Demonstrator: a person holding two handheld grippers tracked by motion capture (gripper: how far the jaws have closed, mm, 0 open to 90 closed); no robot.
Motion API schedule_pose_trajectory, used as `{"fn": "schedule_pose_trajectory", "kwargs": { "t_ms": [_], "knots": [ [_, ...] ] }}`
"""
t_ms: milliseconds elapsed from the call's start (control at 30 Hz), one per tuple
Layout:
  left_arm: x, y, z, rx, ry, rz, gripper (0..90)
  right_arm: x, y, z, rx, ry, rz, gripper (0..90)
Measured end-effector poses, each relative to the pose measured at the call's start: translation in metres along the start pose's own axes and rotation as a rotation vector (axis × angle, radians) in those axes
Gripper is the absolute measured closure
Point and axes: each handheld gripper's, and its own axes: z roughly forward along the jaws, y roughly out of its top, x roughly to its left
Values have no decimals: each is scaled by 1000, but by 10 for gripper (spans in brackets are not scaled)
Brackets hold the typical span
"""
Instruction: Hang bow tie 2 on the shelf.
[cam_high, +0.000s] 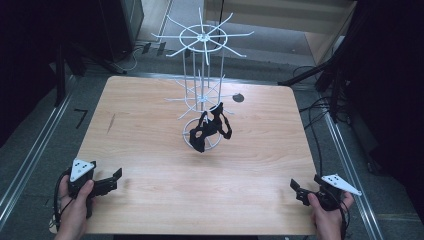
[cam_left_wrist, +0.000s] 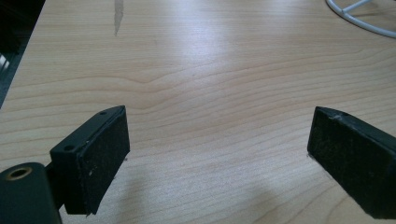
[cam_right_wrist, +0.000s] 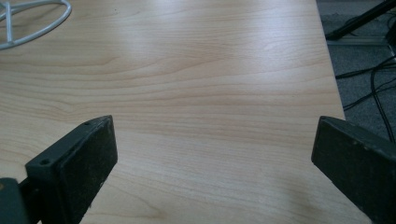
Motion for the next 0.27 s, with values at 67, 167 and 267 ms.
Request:
{"fn": "schedule_pose_trajectory", "kwargs": {
  "t_ms": [67,167,267],
  "knots": [
    [0,0,0,0,0,0,61,-3,0,-1,-7,-3,17,5],
    [0,-1,-1,-2,1,3,61,-5,0,-1,-11,-6,32,5],
    [1,-1,-2,-3,-2,-2,61,-3,2,1,-7,-6,17,5]
  ]
}}
